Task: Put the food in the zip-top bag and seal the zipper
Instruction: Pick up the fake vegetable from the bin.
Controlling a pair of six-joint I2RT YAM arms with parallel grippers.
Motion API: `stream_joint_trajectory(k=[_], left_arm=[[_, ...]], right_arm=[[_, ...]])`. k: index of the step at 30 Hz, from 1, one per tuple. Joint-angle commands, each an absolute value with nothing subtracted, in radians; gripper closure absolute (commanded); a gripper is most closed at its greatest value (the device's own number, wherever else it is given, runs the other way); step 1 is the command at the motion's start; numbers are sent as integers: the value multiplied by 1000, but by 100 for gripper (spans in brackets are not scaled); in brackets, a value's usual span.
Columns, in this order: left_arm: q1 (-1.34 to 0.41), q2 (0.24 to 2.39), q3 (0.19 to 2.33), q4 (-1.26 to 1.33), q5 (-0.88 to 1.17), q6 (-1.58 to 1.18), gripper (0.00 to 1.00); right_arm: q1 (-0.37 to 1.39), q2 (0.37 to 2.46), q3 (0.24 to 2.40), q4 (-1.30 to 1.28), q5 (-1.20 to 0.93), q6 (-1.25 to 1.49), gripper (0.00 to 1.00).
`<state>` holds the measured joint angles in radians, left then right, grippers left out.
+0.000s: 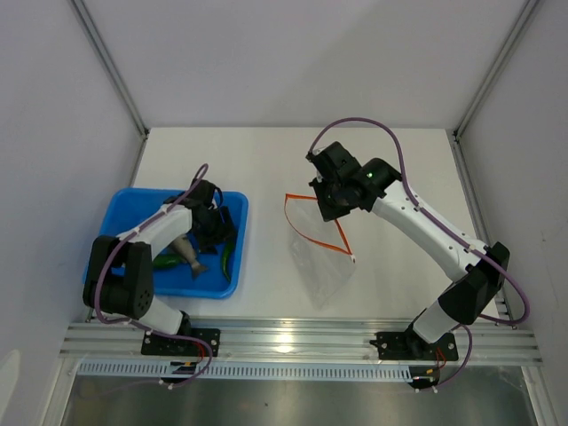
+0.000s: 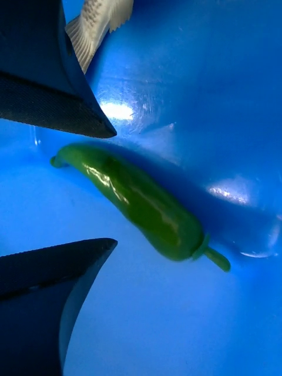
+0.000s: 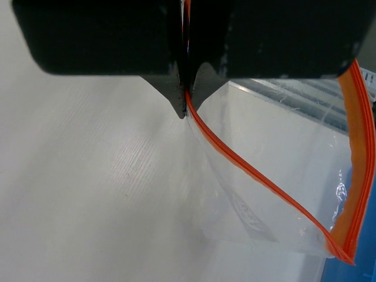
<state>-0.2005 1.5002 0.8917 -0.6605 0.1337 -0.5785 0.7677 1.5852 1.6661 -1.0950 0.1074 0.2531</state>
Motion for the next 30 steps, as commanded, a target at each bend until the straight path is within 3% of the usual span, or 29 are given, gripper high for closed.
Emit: stream_joint_trajectory(k=[1, 7, 17, 19, 30], left_arm=[[-198, 1523, 884, -607, 130, -586, 28], [-204, 1574, 881, -598, 114, -583, 35], [-204, 1503, 845, -614, 64, -581, 94], [-204, 1473, 842, -624, 57, -578, 99], [-204, 1088, 951, -769, 175, -571, 99]], right_arm=[[759, 1569, 1667, -1095, 97, 238, 100], [755, 1568, 1661, -1088, 83, 235, 100], [756, 1548, 1655, -1077, 72, 255, 100], [759, 1540, 1645, -1066, 71, 264, 100], [798, 1557, 1632, -1052, 86, 295, 100]])
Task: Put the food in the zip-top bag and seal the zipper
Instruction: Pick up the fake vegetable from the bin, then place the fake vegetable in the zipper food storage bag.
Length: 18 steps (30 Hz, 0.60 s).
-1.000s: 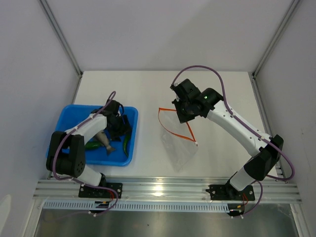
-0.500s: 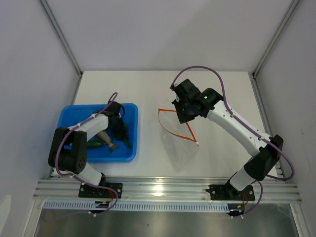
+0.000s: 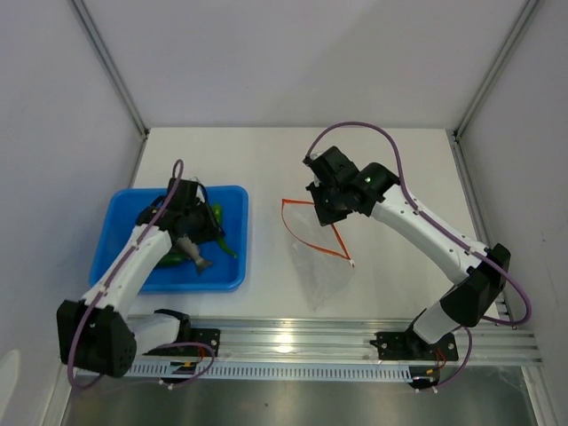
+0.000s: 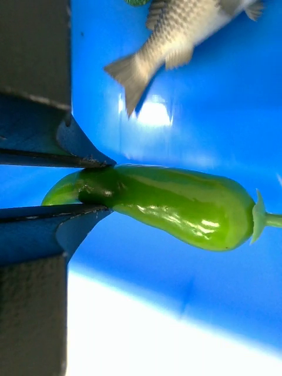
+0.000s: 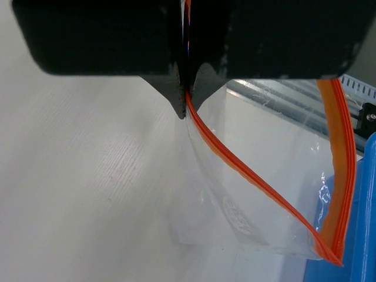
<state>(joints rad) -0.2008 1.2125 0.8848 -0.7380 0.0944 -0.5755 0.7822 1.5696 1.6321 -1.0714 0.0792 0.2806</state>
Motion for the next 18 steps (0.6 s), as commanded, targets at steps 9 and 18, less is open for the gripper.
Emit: stream_joint_trajectory(k=[9, 18], left_arm=[[-216, 762, 931, -489, 443, -673, 99], [-526, 770, 1095, -488, 88, -627, 99]], right_arm=[[822, 1568, 1643, -1040, 69, 304, 100], [864, 1575, 1670, -1054, 23, 322, 100]])
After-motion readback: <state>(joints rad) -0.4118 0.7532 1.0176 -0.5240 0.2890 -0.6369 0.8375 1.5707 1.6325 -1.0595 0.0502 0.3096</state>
